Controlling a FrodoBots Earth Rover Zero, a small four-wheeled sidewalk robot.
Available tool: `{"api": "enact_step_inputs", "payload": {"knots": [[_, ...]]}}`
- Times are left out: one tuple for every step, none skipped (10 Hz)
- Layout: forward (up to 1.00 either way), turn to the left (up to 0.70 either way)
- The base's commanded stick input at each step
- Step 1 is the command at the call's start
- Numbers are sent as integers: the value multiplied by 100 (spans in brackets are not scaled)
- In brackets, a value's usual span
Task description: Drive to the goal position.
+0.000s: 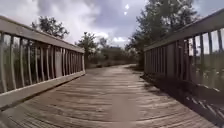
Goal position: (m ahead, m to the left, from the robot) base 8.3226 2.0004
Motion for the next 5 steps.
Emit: {"api": "enact_step_inputs", "payload": {"knots": [[85,0],[85,0],[85,0],[85,0],[85,0]]}}
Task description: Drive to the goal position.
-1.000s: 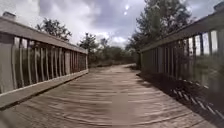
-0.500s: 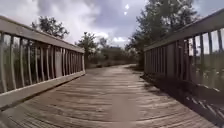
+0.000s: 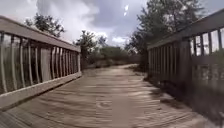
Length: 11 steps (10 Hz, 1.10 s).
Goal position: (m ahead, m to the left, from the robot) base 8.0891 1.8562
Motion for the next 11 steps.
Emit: {"api": "enact_step_inputs", "payload": {"knots": [[85,0],[85,0],[85,0],[85,0],[85,0],[85,0],[85,0],[85,0],[85,0],[85,0],[85,0]]}}
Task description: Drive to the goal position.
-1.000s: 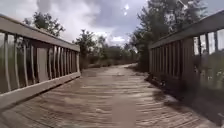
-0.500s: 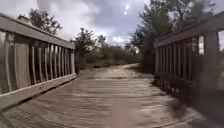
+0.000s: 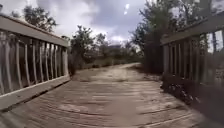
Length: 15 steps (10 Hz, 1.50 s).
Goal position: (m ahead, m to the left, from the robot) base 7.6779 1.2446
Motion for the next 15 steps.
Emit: {"api": "enact_step_inputs", "payload": {"knots": [[85,0],[85,0],[85,0],[85,0],[85,0],[85,0],[85,0],[85,0],[85,0],[85,0],[85,0],[85,0],[85,0],[85,0],[85,0]]}}
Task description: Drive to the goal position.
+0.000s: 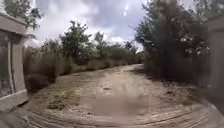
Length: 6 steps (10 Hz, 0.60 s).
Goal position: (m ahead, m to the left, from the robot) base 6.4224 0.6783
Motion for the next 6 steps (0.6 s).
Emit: {"api": "enact_step_inputs", "payload": {"knots": [[85,0],[85,0],[85,0],[85,0],[85,0],[85,0]]}}
